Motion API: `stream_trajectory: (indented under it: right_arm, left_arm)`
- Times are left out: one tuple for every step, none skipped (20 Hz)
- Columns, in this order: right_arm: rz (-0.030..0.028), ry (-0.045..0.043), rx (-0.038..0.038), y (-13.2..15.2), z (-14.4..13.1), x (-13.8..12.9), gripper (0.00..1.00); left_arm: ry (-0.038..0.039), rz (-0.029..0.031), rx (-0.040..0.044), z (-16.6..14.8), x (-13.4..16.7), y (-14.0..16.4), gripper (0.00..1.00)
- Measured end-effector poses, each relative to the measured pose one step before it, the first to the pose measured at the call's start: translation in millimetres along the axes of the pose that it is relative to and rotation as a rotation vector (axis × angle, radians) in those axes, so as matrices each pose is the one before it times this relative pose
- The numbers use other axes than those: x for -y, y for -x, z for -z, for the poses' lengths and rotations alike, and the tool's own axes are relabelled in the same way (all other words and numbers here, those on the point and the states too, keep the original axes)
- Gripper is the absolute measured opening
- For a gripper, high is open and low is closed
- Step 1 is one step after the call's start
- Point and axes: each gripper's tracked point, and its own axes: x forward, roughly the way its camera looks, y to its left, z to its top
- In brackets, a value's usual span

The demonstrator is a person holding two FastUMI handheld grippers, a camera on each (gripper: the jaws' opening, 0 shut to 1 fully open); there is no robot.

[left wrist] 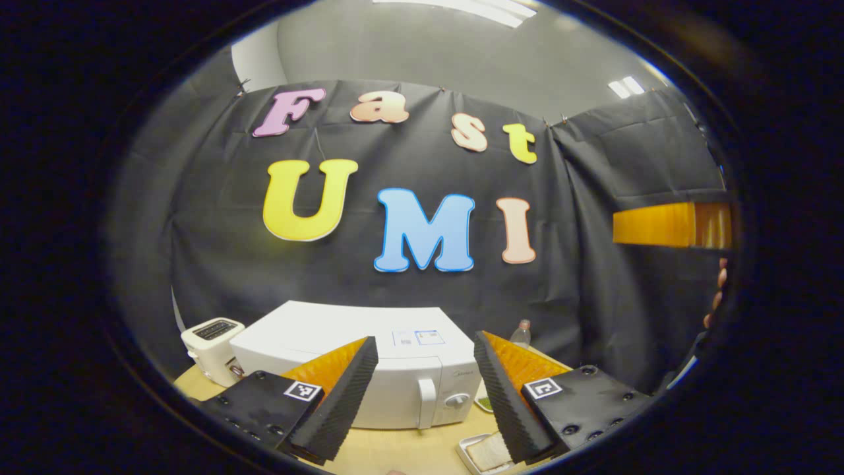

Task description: Open the microwave oven with the left hand, put the food in, and close the microwave oven.

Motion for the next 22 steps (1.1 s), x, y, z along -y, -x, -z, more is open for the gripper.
stream_trajectory:
  right_arm:
    - [0.00282, 0.00087, -0.00864, -2.40, 2.96, 5.51, 0.99]
    - [0.00239, -0.00105, -0.00724, -1.77, 2.36, 5.56, 0.99]
    - [0.00121, -0.00144, -0.00571, -2.24, 1.72, 4.07, 0.99]
    - [0.00423, 0.00108, -0.00648, -2.70, 3.10, 5.55, 0.99]
    - [0.00644, 0.00163, -0.00823, -2.63, 2.21, 6.27, 0.99]
    - [0.00431, -0.00121, -0.00828, -3.16, 3.60, 5.87, 0.99]
    - [0.00244, -0.00389, -0.00931, -3.59, 2.66, 4.65, 0.99]
    - [0.00104, -0.00234, -0.01408, -3.53, 4.87, 3.51, 0.99]
    - [-0.00580, -0.00412, -0.01988, -3.63, 5.70, 2.75, 0.99]
    - [-0.01074, -0.00719, -0.01790, -1.94, 4.38, 1.30, 0.99]
    - [-0.00481, -0.00530, -0.01163, -2.54, 2.16, 2.45, 0.99]
    - [0.00008, -0.00421, -0.00667, -1.77, 0.51, 4.19, 0.99]
    - [0.00320, -0.00262, -0.00693, -1.76, 0.56, 3.91, 0.99]
    - [0.00185, -0.00257, -0.00543, -0.45, 3.61, 2.57, 0.99]
    - [0.00385, -0.00273, -0.00330, -0.51, 0.45, 2.72, 0.99]
    - [0.00444, -0.00334, -0.00192, 0.73, 0.97, 2.90, 0.99]
    - [0.00316, -0.00416, -0.00182, 0.14, 0.36, 1.92, 0.99]
    - [0.00060, -0.00374, -0.00154, 1.45, 2.24, 0.75, 0.99]
    - [0.00188, -0.00138, -0.00262, 0.47, 0.51, 0.63, 0.99]
    - [0.00120, -0.00001, -0.00035, 1.20, 1.42, 0.45, 0.99]
    - [0.00082, -0.00053, -0.00043, 0.92, 0.17, 0.43, 0.99]
    - [-0.00119, -0.00085, -0.00014, 0.67, 0.83, -0.51, 0.99]
  left_arm:
    - [0.00404, 0.00884, -0.03163, 16.65, 3.88, -10.99, 0.96]
    - [0.02030, 0.01548, -0.04110, 18.49, 4.58, -13.30, 0.96]
    - [0.01807, 0.00361, -0.03892, 15.55, 1.67, -11.66, 0.94]
    - [0.01018, -0.01254, -0.03140, 15.32, -3.65, -11.34, 0.93]
    - [0.00446, -0.01694, -0.02838, 14.00, -3.74, -11.32, 0.94]
    - [0.00141, -0.01813, -0.02796, 11.42, -4.08, -10.63, 0.92]
    - [-0.00431, -0.01093, -0.02407, 10.62, -1.82, -9.98, 0.91]
    - [-0.00699, -0.00445, -0.02222, 12.43, 0.00, -10.09, 0.88]
    - [0.00476, 0.00707, -0.03001, 10.62, 1.31, -10.50, 0.83]
    - [0.00913, 0.00519, -0.02443, 6.83, -2.33, -9.74, 0.81]
    - [0.00361, -0.00428, -0.01667, 7.01, -2.64, -6.20, 0.83]
    - [0.00479, -0.00979, -0.01507, 5.97, -2.44, -5.23, 0.82]
    - [0.00317, -0.01119, -0.01224, 4.13, -2.84, -4.90, 0.82]
    - [-0.00005, -0.01546, -0.00872, 3.02, -2.55, -2.97, 0.78]
    - [0.01188, 0.03336, -0.02198, 3.24, 9.25, 3.58, 0.62]
    - [-0.02510, -0.02005, 0.00424, 1.27, 2.40, -1.69, 0.48]
    - [-0.02686, -0.00648, 0.00014, -0.09, -1.99, 0.24, 0.34]
    - [-0.01043, -0.00683, 0.00273, -2.73, -1.43, 0.35, 0.32]
    - [0.00059, 0.00010, -0.00283, 0.85, -0.77, -1.09, 0.22]
    - [-0.00026, 0.00259, -0.00146, 2.18, 0.40, -0.77, 0.24]
    - [-0.00719, 0.00819, -0.00638, -1.43, 0.61, 2.32, 0.11]
    - [-0.00417, 0.00192, -0.00675, -0.39, -1.51, 2.24, 0.14]
